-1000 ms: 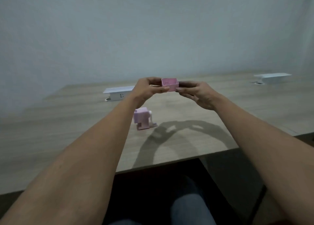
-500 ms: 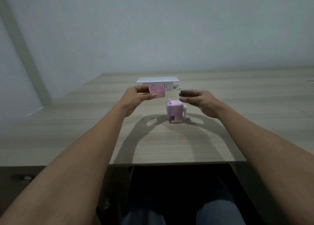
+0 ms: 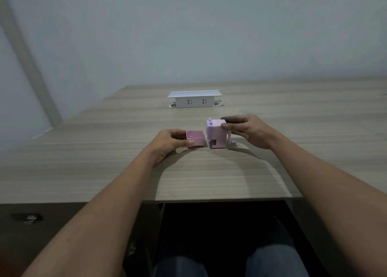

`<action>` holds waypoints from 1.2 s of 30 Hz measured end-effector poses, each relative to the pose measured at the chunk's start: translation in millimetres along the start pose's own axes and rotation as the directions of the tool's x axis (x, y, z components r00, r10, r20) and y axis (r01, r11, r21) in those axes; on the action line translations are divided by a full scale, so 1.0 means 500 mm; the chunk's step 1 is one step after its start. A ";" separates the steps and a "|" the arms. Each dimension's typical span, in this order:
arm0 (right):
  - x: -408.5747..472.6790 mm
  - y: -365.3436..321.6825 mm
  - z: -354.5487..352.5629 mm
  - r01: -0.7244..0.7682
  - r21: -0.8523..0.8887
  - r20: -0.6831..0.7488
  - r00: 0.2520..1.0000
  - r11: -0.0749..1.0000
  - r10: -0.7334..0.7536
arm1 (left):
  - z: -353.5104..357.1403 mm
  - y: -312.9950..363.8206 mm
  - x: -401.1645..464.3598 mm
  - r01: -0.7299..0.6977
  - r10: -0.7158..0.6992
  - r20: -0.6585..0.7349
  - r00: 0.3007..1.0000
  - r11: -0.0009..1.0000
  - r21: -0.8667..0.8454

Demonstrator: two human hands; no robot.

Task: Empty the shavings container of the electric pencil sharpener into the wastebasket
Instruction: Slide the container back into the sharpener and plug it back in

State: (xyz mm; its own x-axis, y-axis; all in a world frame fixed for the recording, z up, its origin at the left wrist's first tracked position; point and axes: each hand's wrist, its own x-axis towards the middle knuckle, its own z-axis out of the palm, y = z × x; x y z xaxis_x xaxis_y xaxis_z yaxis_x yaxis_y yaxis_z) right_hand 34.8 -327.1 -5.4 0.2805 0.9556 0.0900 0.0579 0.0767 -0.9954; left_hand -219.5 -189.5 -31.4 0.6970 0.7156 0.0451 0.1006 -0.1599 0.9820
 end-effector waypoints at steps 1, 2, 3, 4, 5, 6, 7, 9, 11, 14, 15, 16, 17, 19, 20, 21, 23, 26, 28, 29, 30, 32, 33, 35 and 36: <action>0.000 0.004 0.001 0.003 0.018 -0.004 1.000 1.000 -0.003 | 0.000 0.001 0.000 -0.002 0.002 0.007 1.000 1.000 0.018; -0.001 0.008 0.002 0.006 0.034 -0.007 1.000 0.999 -0.006 | 0.002 0.001 -0.001 -0.001 0.000 0.015 1.000 0.999 0.035; -0.001 0.010 0.003 0.008 0.047 -0.013 1.000 0.999 -0.008 | 0.003 0.002 -0.002 0.003 -0.004 0.020 1.000 0.999 0.045; -0.001 0.012 0.005 0.009 0.059 -0.019 1.000 0.998 -0.008 | 0.006 0.002 -0.003 0.009 -0.010 0.022 1.000 0.999 0.044; -0.001 0.014 0.005 0.013 0.067 -0.024 1.000 0.998 -0.011 | 0.008 0.003 -0.003 0.012 -0.013 0.024 1.000 0.999 0.041; 0.000 0.014 0.006 0.015 0.073 -0.026 1.000 0.997 -0.013 | 0.011 0.004 -0.004 0.013 -0.014 0.028 1.000 0.999 0.039; 0.000 0.015 0.006 0.015 0.074 -0.026 1.000 0.997 -0.014 | 0.014 0.004 -0.004 0.013 -0.014 0.032 0.999 0.999 0.044; -0.001 0.013 0.008 0.016 0.072 -0.019 1.000 0.997 -0.014 | 0.019 0.005 -0.002 0.011 -0.014 0.043 0.999 0.998 0.056; -0.003 0.011 0.009 0.015 0.066 -0.013 1.000 0.998 -0.014 | 0.025 0.005 0.001 0.011 -0.014 0.053 0.998 0.998 0.060; -0.004 0.009 0.010 0.015 0.058 -0.012 1.000 0.998 -0.014 | 0.032 0.006 0.003 0.004 -0.007 0.067 0.998 0.999 0.049; -0.003 0.010 0.009 0.016 0.057 -0.011 1.000 0.998 -0.015 | 0.032 0.006 0.004 0.002 -0.006 0.066 0.998 0.999 0.051; -0.004 0.011 0.010 0.016 0.059 -0.010 1.000 0.998 -0.016 | 0.031 0.006 0.003 0.001 -0.004 0.065 0.998 0.999 0.053; -0.004 0.011 0.010 0.016 0.059 -0.009 1.000 0.998 -0.016 | 0.031 0.004 0.004 -0.002 -0.002 0.065 0.998 0.999 0.054; -0.004 0.013 0.011 0.019 0.057 -0.007 1.000 0.998 -0.019 | 0.032 0.000 0.008 -0.008 0.004 0.063 0.998 0.999 0.054; -0.004 0.013 0.011 0.019 0.058 -0.005 1.000 0.998 -0.019 | 0.035 0.000 0.010 -0.011 0.008 0.060 0.998 0.998 0.054; -0.004 0.013 0.011 0.020 0.061 -0.004 1.000 0.998 -0.019 | 0.038 -0.001 0.012 -0.014 0.011 0.059 0.998 0.998 0.055; -0.003 0.015 0.010 0.026 0.062 -0.004 1.000 0.998 -0.026 | 0.047 -0.001 0.015 -0.019 0.016 0.064 0.998 0.998 0.052; -0.004 0.019 0.012 0.039 0.055 -0.009 0.999 0.998 -0.039 | 0.066 0.006 0.020 -0.019 0.014 0.085 0.996 0.998 0.061; -0.003 0.022 0.012 0.043 0.060 -0.025 0.999 0.997 -0.042 | 0.082 0.007 0.028 -0.024 0.018 0.100 0.995 0.997 0.068; -0.003 0.023 0.012 0.042 0.065 -0.031 0.999 0.997 -0.040 | 0.090 0.009 0.031 -0.029 0.020 0.100 0.995 0.996 0.086; -0.002 0.024 0.011 0.047 0.063 -0.035 0.998 0.997 -0.044 | 0.096 0.011 0.033 -0.032 0.022 0.099 0.995 0.994 0.106; -0.002 0.026 0.009 0.057 0.053 -0.033 0.998 0.997 -0.056 | 0.101 0.014 0.038 -0.038 0.025 0.104 0.994 0.991 0.129; -0.002 0.027 0.007 0.058 0.044 -0.028 0.998 0.997 -0.057 | 0.099 0.014 0.039 -0.040 0.025 0.113 0.993 0.990 0.134; -0.002 0.030 0.002 0.063 0.012 -0.017 0.998 0.998 -0.063 | 0.094 0.009 0.045 -0.034 0.019 0.112 0.994 0.991 0.131; -0.002 0.033 -0.001 0.064 -0.007 -0.016 0.998 0.998 -0.064 | 0.091 0.005 0.048 -0.034 0.023 0.098 0.995 0.993 0.115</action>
State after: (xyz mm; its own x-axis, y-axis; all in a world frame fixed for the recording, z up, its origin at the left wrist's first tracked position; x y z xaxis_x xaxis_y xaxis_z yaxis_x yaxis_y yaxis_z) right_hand 36.2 -326.8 -21.9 0.2914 0.9441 0.1541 0.0822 0.1357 -0.9873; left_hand -169.9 -203.7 -36.0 0.7653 0.6418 0.0494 0.1578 -0.2614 0.9523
